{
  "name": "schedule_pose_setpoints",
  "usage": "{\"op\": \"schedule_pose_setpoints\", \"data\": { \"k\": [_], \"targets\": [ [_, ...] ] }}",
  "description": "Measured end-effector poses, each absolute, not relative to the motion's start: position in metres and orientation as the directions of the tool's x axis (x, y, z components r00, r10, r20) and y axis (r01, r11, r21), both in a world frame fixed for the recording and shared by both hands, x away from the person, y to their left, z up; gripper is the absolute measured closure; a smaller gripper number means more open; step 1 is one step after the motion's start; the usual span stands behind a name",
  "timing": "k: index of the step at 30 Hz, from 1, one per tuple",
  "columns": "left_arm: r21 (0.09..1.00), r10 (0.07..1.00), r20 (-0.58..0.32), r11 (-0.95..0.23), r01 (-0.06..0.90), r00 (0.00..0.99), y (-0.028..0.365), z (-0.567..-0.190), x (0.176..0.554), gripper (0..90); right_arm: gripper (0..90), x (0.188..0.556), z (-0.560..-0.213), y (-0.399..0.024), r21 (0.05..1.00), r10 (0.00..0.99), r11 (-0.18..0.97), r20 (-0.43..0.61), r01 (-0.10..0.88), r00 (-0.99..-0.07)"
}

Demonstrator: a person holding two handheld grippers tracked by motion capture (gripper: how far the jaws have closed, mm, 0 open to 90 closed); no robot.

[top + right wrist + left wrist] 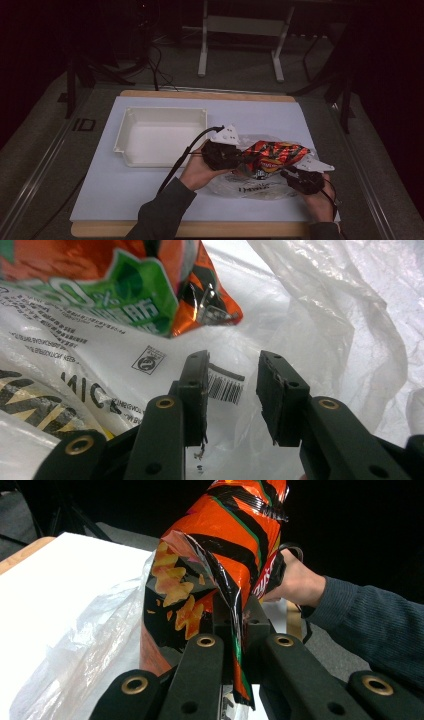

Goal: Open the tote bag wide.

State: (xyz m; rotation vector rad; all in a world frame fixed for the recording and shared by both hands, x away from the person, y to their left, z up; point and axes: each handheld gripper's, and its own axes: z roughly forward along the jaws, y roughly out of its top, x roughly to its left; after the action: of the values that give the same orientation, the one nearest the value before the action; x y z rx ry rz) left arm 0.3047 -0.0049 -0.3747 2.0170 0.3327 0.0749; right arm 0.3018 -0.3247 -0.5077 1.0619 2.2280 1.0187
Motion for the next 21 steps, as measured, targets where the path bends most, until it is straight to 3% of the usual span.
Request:
{"op": "schedule_pose_setpoints", "data": {
  "k": [21],
  "targets": [
    [0.891,0.255,-0.119,-0.398,0.216,0.96,0.005,-0.362,0.306,89.2,65.0,0.305,-0.512,-0.325,0.776,0.812,0.417,-0.085,0.473,-0.577]
  ]
}}
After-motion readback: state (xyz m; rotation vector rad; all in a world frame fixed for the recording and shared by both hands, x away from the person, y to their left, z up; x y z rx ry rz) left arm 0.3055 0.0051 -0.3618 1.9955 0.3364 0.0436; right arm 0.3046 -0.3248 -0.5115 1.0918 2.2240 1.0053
